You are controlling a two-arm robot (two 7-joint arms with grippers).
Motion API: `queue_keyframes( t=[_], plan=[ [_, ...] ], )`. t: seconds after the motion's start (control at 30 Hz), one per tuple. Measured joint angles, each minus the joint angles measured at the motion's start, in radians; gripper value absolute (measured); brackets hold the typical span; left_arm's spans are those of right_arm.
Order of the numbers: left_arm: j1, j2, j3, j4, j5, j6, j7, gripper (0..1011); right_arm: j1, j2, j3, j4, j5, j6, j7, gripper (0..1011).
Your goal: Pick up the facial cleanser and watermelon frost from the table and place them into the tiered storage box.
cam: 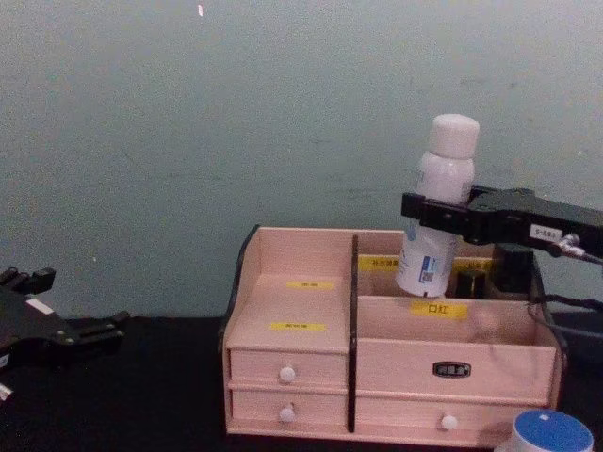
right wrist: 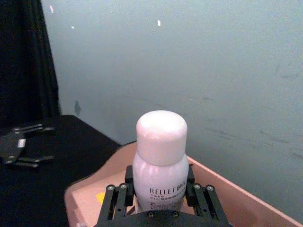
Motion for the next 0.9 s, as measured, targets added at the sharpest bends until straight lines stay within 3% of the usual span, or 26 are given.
queue_keyframes(
  t=[0.17, 0.9],
  plan=[
    [0.000, 0.000, 0.000, 0.000, 0.000, 0.000, 0.000, 1001, 0.056, -0.039, -0.004, 0.093, -0.023, -0.019, 0.012, 594],
    [0.000, 0.000, 0.000, 0.000, 0.000, 0.000, 0.000, 1001, 0.169, -0.131, 0.014, 0.320, -0.086, -0.069, 0.031, 594]
  ],
)
